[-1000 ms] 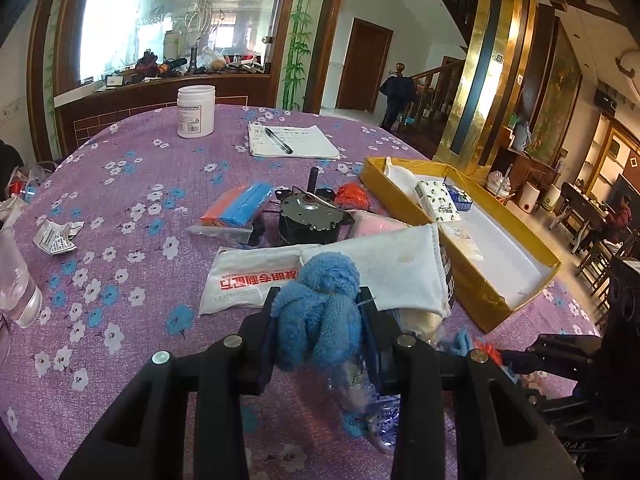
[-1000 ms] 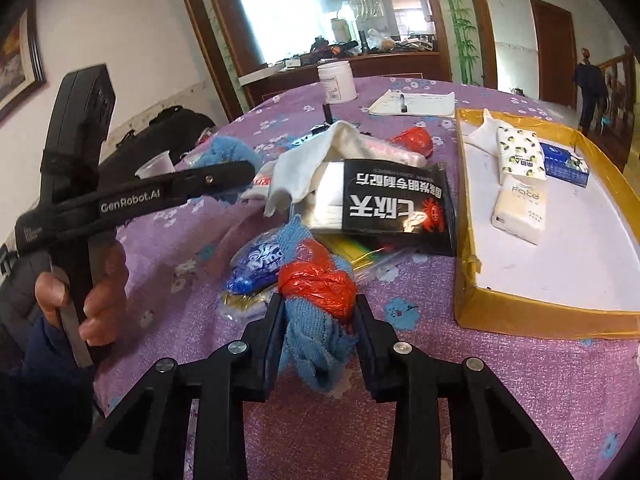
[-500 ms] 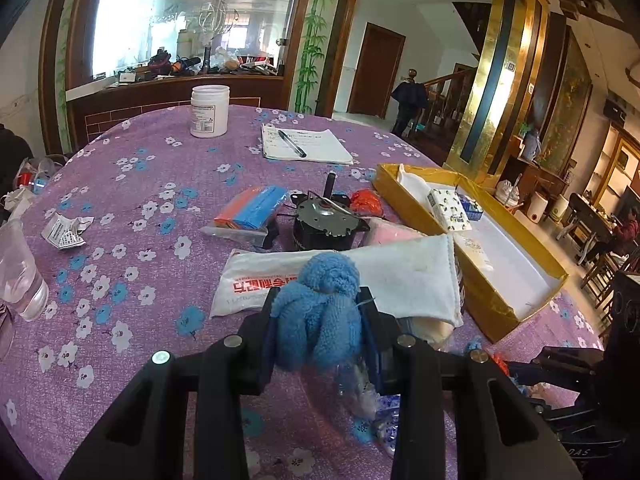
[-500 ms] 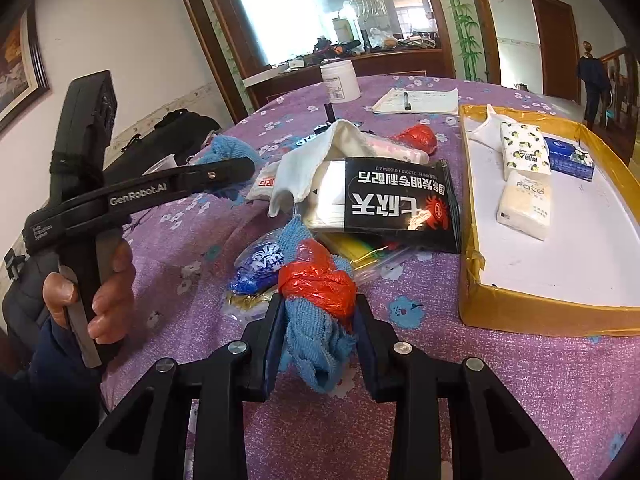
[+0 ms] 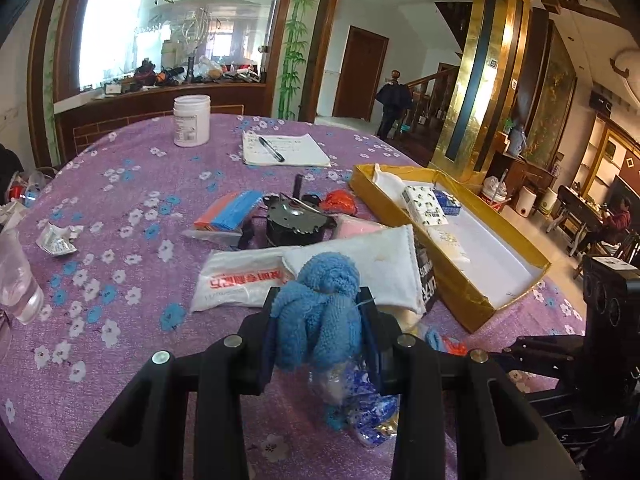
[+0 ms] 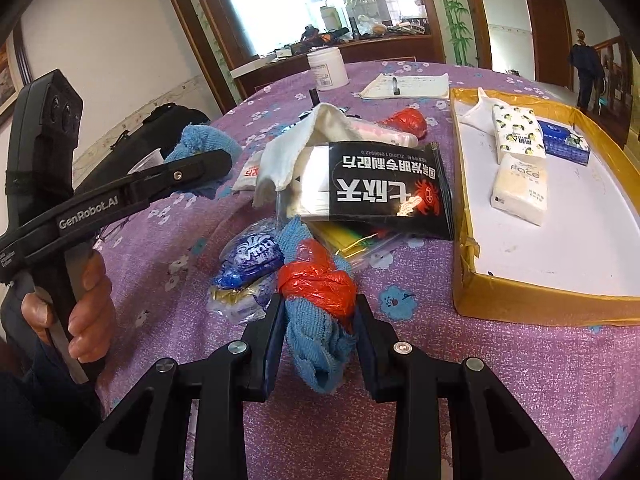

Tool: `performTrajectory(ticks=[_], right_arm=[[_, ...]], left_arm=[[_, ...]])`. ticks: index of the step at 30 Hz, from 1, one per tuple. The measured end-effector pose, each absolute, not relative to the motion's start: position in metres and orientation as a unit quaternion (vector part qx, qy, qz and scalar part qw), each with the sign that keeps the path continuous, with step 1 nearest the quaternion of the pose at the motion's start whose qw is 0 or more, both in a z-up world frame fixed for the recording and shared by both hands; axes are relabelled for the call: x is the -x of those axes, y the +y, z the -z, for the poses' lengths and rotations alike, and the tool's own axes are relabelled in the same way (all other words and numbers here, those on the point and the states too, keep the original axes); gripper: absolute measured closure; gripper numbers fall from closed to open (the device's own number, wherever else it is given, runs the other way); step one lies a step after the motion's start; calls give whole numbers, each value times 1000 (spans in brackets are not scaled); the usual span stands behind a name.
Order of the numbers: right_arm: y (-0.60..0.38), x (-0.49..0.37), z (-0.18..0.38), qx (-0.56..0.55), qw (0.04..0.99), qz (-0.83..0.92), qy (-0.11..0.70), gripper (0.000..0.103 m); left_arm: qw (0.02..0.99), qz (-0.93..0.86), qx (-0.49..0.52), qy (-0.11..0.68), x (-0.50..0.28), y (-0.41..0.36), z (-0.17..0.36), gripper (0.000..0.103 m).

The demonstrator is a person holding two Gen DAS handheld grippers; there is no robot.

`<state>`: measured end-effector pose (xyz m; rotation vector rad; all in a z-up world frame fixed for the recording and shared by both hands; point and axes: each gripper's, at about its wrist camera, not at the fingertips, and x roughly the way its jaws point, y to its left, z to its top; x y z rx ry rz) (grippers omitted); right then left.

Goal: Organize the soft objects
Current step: 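Carry both blue cloths over to the yellow tray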

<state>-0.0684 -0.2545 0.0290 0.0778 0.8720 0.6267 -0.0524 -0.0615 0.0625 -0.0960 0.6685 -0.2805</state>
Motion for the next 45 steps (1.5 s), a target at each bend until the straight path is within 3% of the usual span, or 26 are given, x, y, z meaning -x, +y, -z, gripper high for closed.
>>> performTrajectory(ticks=[13, 33, 45], right_arm=[[-253, 60, -23, -43, 849, -295, 437, 67], [-288, 93, -48, -73, 864, -353, 351, 67], [-400, 80, -84, -171, 905, -243, 304, 67]], left_arm=[[924, 136, 62, 353, 43, -57, -52, 68], [927, 118, 49, 354, 46, -71, -61, 68], [908, 218, 2, 358, 34, -178, -100, 68]])
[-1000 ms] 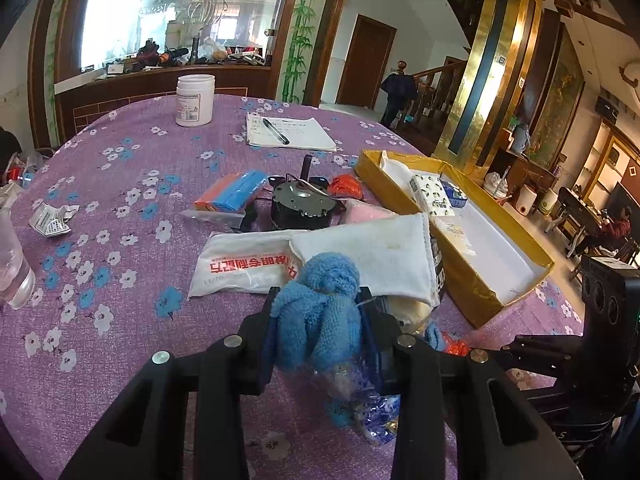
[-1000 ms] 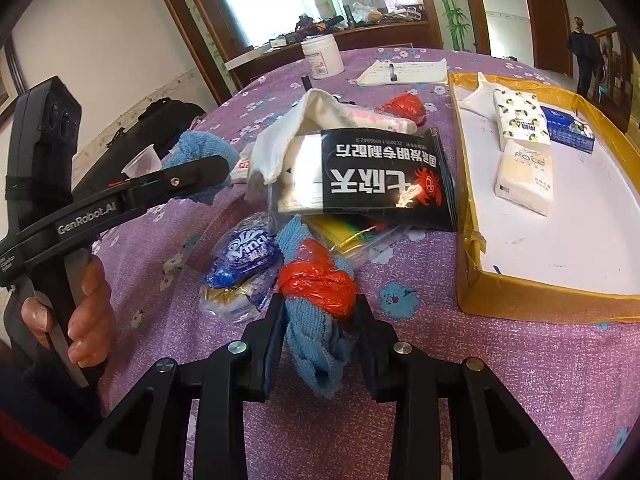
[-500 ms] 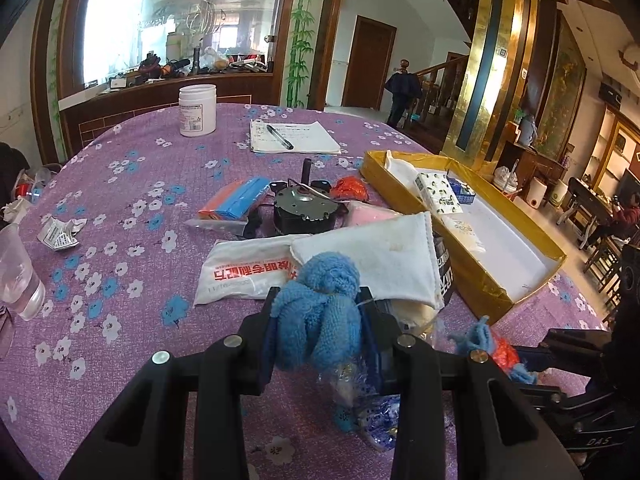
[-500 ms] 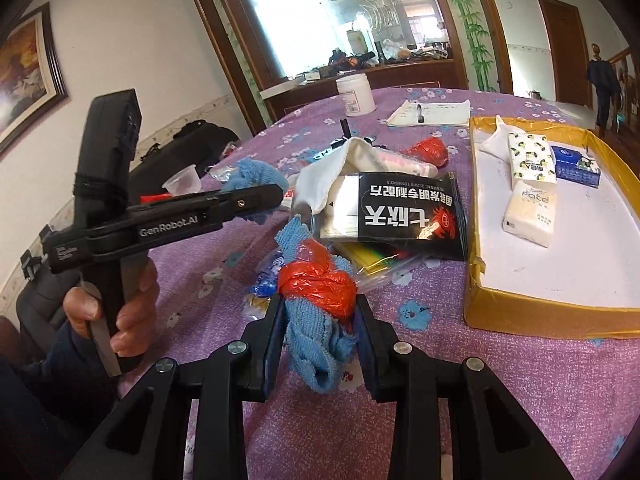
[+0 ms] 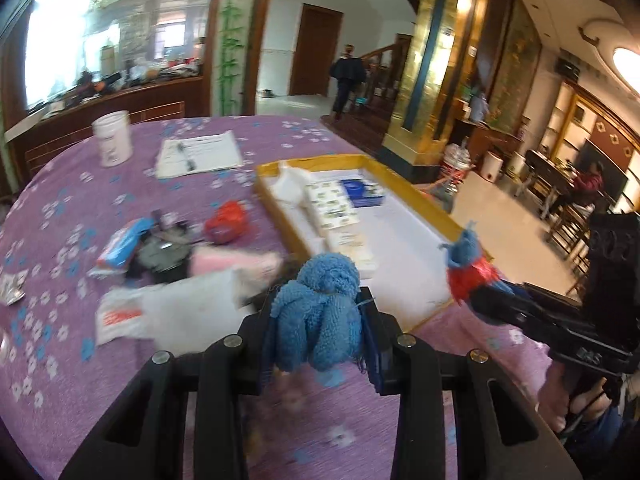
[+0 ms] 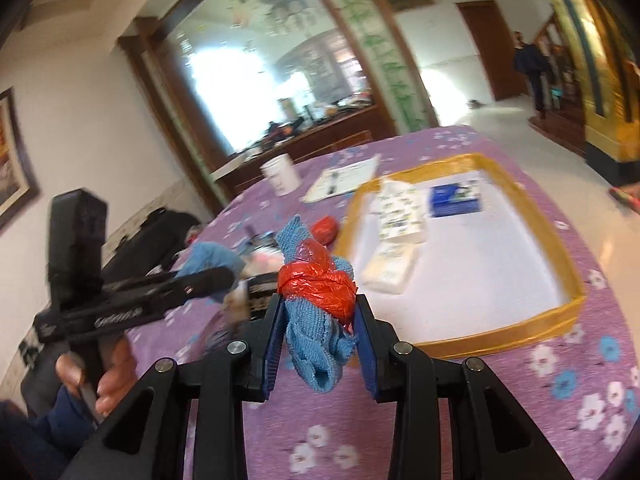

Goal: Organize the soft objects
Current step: 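Carry both blue cloths over to the yellow tray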

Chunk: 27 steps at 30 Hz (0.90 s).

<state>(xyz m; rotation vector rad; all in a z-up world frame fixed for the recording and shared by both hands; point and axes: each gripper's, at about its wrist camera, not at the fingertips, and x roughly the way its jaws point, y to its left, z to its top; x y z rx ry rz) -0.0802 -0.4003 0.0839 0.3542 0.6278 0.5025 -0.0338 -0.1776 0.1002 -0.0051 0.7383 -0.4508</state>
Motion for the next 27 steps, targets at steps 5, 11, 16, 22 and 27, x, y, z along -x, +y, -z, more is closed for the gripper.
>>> performTrajectory(ticks=[5, 11, 16, 22, 27], right_arm=[[-432, 60, -75, -203, 907, -177, 325, 67], [-438, 33, -65, -210, 906, -150, 335, 66], [-430, 15, -50, -190, 907, -137, 349, 66], [-425, 8, -44, -187, 904, -150, 353, 66], [-425, 7, -44, -194, 902, -156, 352, 64]], left_arm=[[889, 249, -18, 383, 13, -237, -80, 68], [886, 245, -39, 392, -6, -269, -52, 68], [885, 233, -26, 402, -18, -259, -39, 68], [879, 236, -29, 413, -22, -263, -31, 68], [878, 243, -38, 411, -19, -268, -30, 66]])
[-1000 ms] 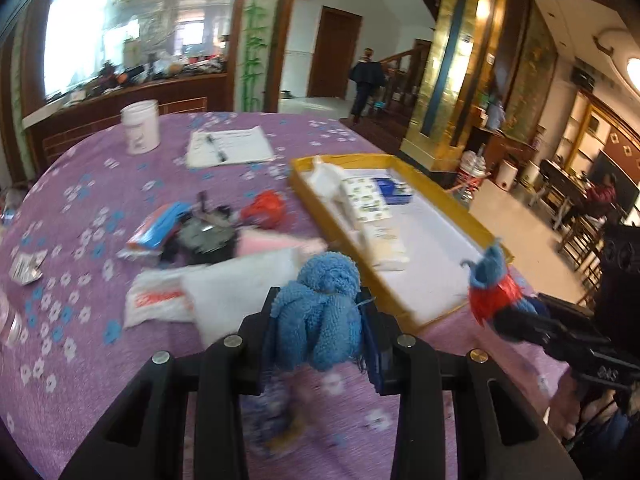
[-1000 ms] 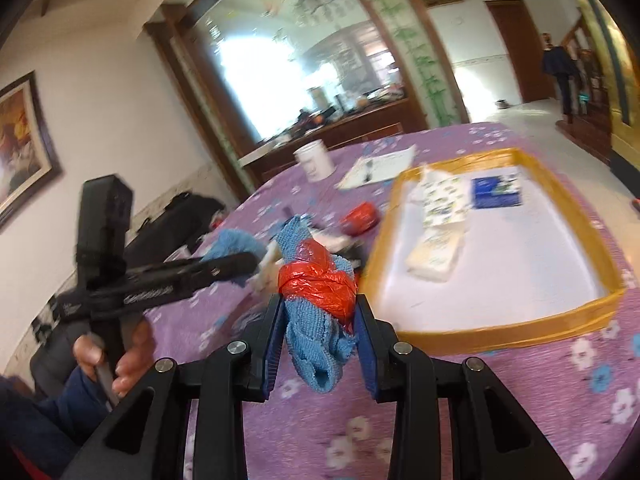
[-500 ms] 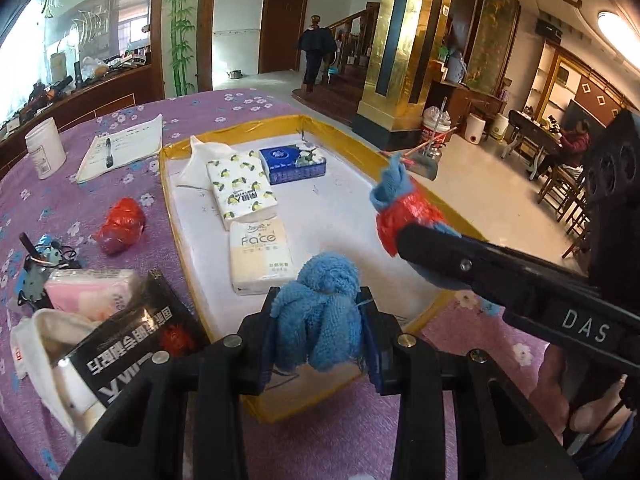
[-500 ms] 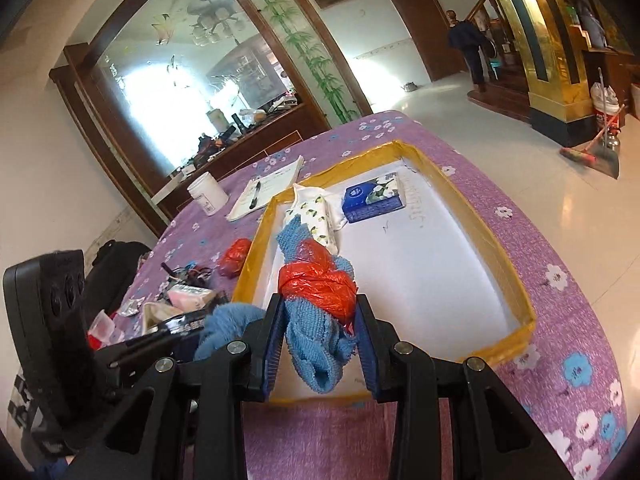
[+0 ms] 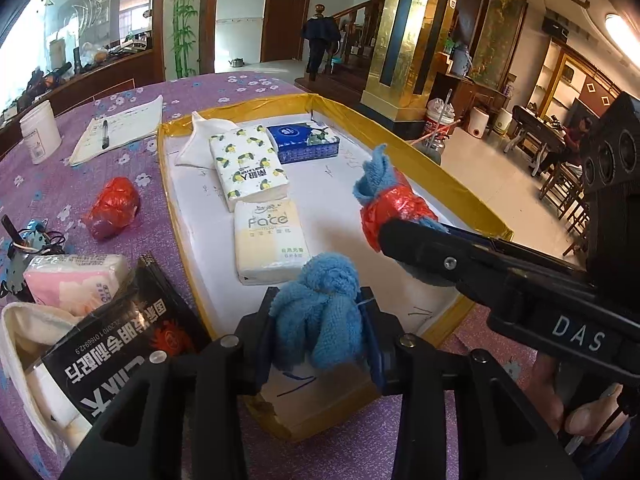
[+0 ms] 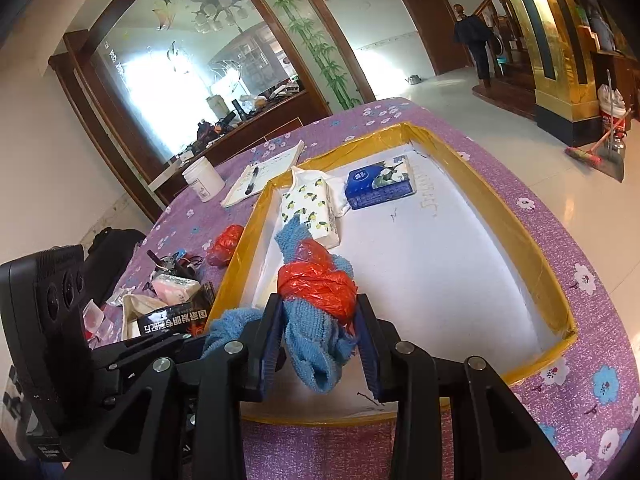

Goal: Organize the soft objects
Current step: 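Carry both blue cloths over to the yellow tray, then lower both cloths into the tray and open both tools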

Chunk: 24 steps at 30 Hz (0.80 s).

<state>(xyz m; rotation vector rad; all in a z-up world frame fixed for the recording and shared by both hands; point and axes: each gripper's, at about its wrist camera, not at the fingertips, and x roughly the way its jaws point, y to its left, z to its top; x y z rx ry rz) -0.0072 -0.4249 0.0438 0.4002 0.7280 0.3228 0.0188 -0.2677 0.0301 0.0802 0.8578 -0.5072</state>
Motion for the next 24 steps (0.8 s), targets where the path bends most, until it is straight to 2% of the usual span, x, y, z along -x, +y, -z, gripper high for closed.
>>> performTrajectory(ticks=[5, 9, 15, 19, 24], right_arm=[[-422, 7, -44, -188, 902, -157, 355, 62], [-425, 7, -43, -199, 901, -164, 349, 61], [-430, 11, -44, -214, 903, -165, 335, 61], [-431, 12, -45, -218, 903, -165, 332, 61], [-432, 12, -45, -220, 902, -166, 331, 61]], left_arm=[[878, 245, -46, 409, -17, -270, -30, 62], [880, 244, -47, 405, -13, -270, -31, 53], [887, 241, -45, 390, -10, -266, -37, 52], [897, 238, -55, 368, -3, -268, -42, 45], [898, 239, -59, 365, 4, -270, -48, 45]])
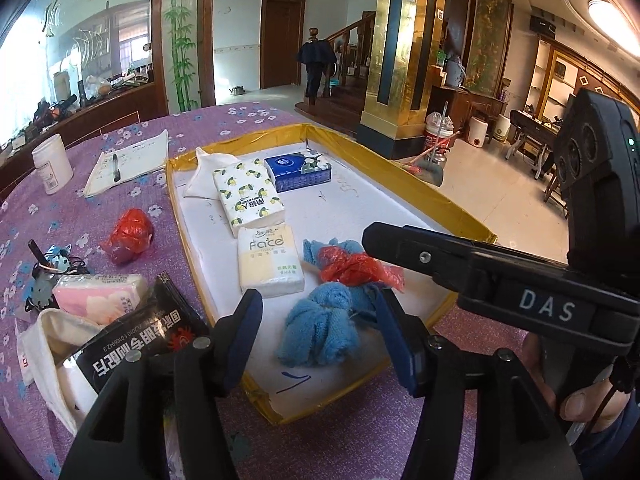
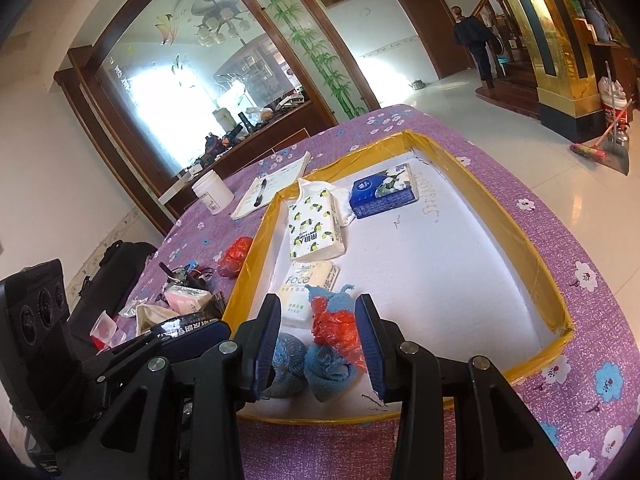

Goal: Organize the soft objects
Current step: 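Lower both cloths into the tray and open both tools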

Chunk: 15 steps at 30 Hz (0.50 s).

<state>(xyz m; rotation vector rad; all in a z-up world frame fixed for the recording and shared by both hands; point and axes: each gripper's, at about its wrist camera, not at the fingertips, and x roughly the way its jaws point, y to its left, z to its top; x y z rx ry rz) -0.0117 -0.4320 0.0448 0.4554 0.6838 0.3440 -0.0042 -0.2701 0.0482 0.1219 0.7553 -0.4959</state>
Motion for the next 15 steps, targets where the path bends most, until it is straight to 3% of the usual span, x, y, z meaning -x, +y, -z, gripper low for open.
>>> performTrajectory(ticks=[15], right_arm=[[-434, 13, -45, -223, 903, -164, 328, 61]], left_arm=[[879, 261, -48, 397, 60, -245, -58, 42]])
